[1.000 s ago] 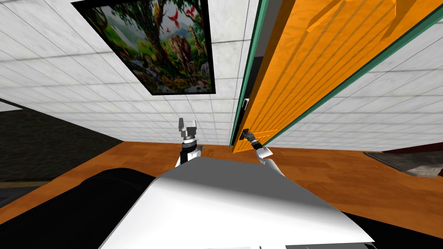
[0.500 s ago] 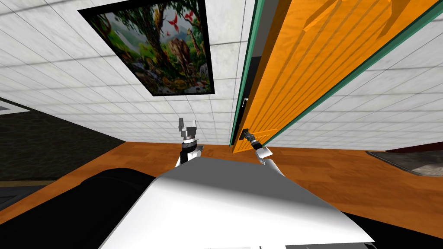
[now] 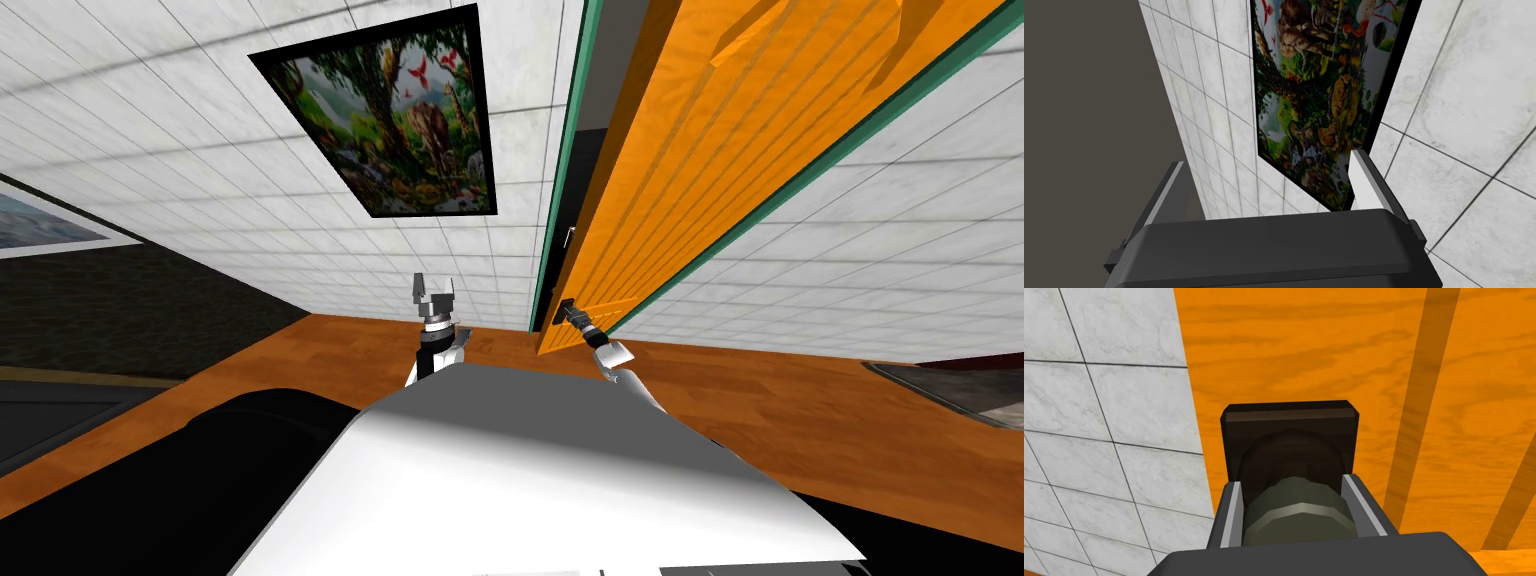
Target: Pull the door open
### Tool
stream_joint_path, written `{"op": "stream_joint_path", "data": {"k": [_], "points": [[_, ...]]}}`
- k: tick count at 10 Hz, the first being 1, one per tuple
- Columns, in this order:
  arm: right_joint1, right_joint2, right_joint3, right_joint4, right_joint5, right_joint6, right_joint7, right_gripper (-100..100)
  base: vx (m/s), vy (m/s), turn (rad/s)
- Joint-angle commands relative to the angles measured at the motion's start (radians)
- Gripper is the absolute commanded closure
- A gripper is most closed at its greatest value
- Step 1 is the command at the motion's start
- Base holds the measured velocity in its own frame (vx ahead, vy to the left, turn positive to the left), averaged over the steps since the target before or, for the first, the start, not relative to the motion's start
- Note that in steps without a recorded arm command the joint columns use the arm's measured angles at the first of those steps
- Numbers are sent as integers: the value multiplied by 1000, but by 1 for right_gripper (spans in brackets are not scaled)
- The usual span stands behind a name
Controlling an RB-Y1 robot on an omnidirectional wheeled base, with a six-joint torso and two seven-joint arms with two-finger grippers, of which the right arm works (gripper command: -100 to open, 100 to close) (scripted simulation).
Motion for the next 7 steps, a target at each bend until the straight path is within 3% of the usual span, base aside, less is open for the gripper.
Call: {"op": "stream_joint_path", "data": {"k": [1, 4, 5, 6, 7], "points": [[6, -20, 13, 8, -7, 33, -13, 100, -206, -173, 127], [15, -51, 32, 17, -19, 84, -31, 100, -204, -167, 119], [12, -43, 29, 21, -15, 73, -24, 100, -90, -75, 31], [18, -55, 36, 25, -19, 96, -30, 100, -151, -139, 139], [20, -59, 38, 25, -21, 102, -31, 100, -188, -143, 138]]}}
